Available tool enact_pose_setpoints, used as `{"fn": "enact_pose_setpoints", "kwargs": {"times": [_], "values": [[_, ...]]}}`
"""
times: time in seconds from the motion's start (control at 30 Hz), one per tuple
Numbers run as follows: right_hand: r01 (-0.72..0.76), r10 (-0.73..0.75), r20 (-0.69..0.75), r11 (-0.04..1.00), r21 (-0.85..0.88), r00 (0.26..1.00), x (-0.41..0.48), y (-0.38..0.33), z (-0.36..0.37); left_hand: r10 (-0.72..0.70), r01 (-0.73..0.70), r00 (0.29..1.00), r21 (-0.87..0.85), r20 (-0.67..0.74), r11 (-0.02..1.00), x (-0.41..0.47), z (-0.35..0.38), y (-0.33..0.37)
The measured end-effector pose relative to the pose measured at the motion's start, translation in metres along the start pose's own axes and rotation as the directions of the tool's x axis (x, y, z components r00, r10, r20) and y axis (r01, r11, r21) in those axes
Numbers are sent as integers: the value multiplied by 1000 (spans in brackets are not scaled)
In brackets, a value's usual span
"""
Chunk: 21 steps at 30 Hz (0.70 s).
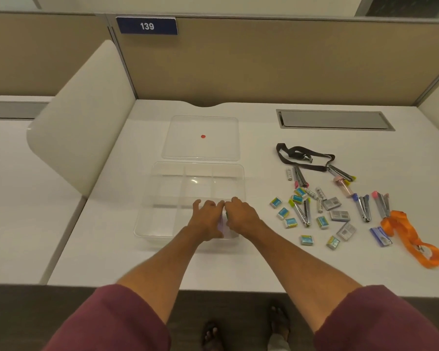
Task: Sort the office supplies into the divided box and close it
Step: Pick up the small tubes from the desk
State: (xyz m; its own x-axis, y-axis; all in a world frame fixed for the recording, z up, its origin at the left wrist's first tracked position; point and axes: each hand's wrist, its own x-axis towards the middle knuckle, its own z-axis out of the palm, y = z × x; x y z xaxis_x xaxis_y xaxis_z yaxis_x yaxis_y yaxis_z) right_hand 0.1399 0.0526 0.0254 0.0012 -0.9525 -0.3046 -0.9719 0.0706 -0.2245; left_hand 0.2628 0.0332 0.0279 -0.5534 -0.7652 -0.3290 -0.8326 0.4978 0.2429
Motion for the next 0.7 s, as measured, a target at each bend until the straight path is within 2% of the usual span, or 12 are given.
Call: {"fn": "enact_pose_setpoints", "kwargs": {"times": [0.1, 0.2, 0.33, 0.5, 0.7], "values": [[4, -2, -45, 999, 51, 999, 0, 3, -2, -3, 1, 999, -39, -40, 999, 1, -2, 0], [-11, 32, -164, 992, 126, 986, -5, 10, -10, 19, -30, 989, -73, -146, 997, 5, -7, 2], [-62, 104, -283, 986, 154, 953, -14, 33, -25, 64, -76, 971, -42, -228, 996, 21, -18, 16], [-149, 180, -271, 980, 133, 946, -25, 87, -41, 108, -112, 959, -3, -261, 994, 50, -26, 59], [-235, 259, -236, 964, 127, 937, -39, 169, -54, 144, -136, 961, 52, -238, 989, 88, -20, 122]]}}
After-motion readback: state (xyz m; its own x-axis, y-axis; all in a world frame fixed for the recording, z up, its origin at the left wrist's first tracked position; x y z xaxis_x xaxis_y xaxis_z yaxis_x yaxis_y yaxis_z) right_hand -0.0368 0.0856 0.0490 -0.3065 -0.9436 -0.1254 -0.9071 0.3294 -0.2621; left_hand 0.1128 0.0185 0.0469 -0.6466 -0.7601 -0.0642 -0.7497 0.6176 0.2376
